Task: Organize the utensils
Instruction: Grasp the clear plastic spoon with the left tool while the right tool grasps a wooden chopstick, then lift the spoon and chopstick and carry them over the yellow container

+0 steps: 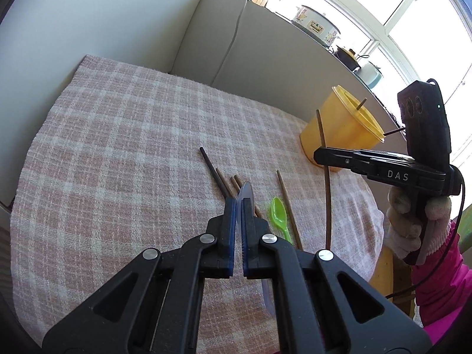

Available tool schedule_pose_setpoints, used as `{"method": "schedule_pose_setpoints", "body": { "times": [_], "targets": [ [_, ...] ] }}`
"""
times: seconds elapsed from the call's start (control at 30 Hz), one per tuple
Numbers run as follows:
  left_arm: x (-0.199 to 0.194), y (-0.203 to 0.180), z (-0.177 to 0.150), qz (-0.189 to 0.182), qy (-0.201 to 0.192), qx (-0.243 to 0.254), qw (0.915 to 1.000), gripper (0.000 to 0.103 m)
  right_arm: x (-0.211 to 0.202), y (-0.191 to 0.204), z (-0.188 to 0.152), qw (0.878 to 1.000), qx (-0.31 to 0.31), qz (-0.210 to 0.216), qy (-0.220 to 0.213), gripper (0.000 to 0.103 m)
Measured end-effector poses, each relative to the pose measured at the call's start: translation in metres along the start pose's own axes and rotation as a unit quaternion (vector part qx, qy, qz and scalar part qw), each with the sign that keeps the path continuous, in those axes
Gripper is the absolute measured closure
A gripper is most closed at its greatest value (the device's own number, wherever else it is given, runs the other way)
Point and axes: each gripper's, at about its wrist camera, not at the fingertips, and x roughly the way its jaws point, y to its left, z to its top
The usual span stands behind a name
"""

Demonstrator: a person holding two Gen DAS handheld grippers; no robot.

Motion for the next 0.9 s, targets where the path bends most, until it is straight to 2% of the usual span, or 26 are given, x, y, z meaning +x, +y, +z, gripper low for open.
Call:
{"method": "schedule_pose_setpoints", "body": {
  "times": [0.37,0.53,0.9],
  "targets": [
    [-0.019,-0.026,0.024,-0.006,-0.046,0.025,0.9986,0.102,-0.06,-0.003,-0.01,0.997,-0.004,-0.013,-0.073,0.099],
    [-0.023,-0.042,0.038,-0.017,-0.072,0.036,0.9966,0.102,-0.092,-0.01,-0.018,0.993,0.003,-0.029,-0.118,0.099],
    [-0.022,-0.094,0.071,-0.041,-0.12,0.078,0.9889,0.102,-0.144,-0.033,-0.031,0.981,0.033,-0.04,-0.188,0.099]
  ]
}}
